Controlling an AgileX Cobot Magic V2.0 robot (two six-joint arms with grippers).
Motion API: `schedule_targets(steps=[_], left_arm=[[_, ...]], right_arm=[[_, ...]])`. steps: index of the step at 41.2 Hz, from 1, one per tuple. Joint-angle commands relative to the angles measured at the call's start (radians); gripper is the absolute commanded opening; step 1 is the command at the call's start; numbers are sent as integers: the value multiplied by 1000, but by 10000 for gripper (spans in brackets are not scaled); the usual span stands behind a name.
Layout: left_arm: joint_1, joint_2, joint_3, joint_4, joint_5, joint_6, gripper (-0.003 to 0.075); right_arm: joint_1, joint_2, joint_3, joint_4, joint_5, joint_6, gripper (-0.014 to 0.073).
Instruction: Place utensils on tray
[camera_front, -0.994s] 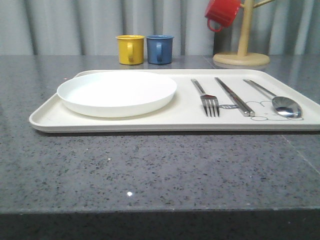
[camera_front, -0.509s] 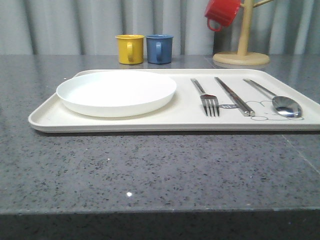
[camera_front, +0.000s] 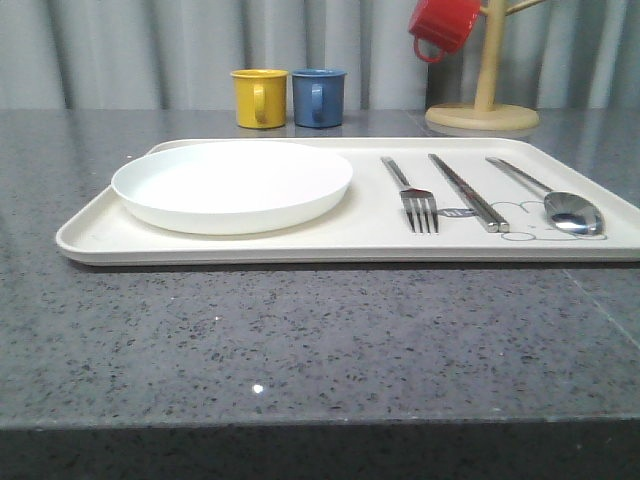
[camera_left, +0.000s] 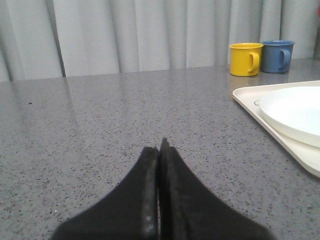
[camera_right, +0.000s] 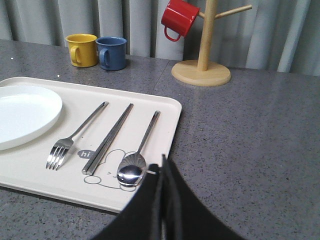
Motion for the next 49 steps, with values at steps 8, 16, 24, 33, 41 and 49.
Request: schedule_targets(steps=[8,16,24,33,41,49], left_arm=[[4,-21,2,-11,-90,-12,-19],[4,-21,2,-11,-90,-12,-19],[4,-21,2,-11,-90,-12,-19],[4,-19,2,-11,-90,-12,-19],[4,-19,2,-11,-90,-12,-19],[4,-19,2,-11,-90,-12,-19]], right_arm=[[-2,11,-26,-16,-84,-10,-113],[-2,11,-26,-16,-83,-10,-113],[-59,-15,19,-16,-123,-10,-113],[-206,-99,158,-16,-174,-10,-113],[-233,-181,275,-15,-192,-10,-113],[-233,-214,357,-15,-231,-10,-113]])
